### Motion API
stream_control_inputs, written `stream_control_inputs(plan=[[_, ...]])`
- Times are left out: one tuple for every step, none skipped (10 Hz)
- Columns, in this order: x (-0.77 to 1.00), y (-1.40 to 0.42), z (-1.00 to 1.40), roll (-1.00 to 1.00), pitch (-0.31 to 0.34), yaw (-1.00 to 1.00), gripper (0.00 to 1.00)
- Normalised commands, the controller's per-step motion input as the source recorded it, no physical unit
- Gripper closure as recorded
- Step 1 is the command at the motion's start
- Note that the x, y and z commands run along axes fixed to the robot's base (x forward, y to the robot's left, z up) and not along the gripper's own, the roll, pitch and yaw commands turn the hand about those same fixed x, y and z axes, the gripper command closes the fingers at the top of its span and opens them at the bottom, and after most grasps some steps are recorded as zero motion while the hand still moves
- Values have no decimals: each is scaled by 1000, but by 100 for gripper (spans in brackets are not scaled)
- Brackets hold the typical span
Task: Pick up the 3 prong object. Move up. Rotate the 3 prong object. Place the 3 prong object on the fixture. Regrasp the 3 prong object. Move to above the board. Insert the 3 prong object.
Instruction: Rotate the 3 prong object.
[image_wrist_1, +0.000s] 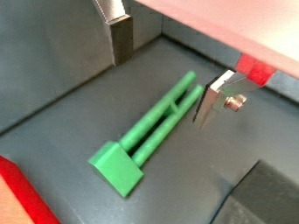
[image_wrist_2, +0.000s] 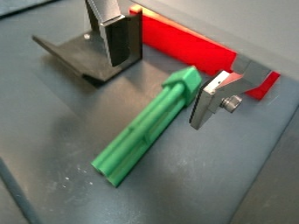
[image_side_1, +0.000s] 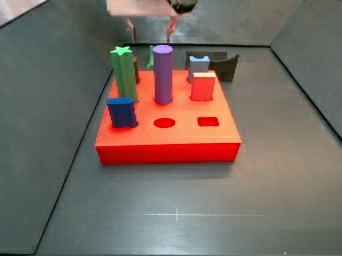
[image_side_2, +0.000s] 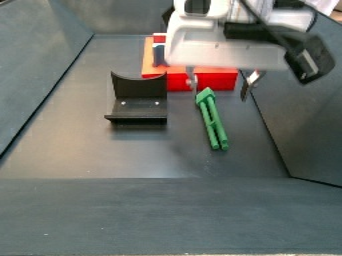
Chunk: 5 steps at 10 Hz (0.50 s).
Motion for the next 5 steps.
stream_control_inputs(plan=[[28,20,-1000,28,-25,-34,0],[41,26,-995,34,-19,-31,0],[45,28,-855,38,-14,-30,0],[44,28,-764,40,-9,-29,0],[40,25,-590,47,-12,-28,0]])
